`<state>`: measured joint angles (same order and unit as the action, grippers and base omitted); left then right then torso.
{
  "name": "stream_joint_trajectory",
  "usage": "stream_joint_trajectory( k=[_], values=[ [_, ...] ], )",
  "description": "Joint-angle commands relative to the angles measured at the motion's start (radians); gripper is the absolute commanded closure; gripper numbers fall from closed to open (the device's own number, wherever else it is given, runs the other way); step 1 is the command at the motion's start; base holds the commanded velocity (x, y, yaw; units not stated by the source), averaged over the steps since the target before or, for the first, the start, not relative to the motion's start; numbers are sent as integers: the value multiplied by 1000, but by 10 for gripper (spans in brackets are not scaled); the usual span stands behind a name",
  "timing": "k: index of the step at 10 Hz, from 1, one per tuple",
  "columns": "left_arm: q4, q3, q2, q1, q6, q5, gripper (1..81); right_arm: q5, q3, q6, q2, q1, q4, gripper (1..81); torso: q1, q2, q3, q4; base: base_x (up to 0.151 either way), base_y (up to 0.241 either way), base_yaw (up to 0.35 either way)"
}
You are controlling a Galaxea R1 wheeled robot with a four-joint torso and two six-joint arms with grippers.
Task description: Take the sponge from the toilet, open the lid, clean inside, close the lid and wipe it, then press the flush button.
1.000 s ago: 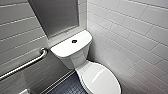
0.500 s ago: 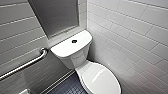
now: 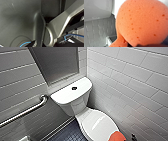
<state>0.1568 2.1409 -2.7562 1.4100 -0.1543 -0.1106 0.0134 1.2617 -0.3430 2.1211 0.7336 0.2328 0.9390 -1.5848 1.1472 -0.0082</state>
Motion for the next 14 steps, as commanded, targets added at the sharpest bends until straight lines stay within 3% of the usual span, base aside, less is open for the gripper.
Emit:
stream_joint_trajectory(
  k=[1,4,6,9,14],
  values=[
    [3,-18,12,8,5,-81,10,-268,177,-5,104,-219,-20,811,0,0,0,0,0,0,0],
    [0,-16,13,8,5,-81,10,-366,342,-10,234,-344,-16,811,0,0,0,0,0,0,0],
    [-3,-16,16,10,5,-81,10,-375,395,-24,301,-433,-10,811,0,0,0,0,0,0,0],
    [-6,-16,21,8,5,-81,10,-356,496,-31,430,-483,-10,811,0,0,0,0,0,0,0],
    [-13,-16,35,14,4,-84,10,-267,832,-31,729,-458,-15,811,0,0,0,0,0,0,0]
  ],
)
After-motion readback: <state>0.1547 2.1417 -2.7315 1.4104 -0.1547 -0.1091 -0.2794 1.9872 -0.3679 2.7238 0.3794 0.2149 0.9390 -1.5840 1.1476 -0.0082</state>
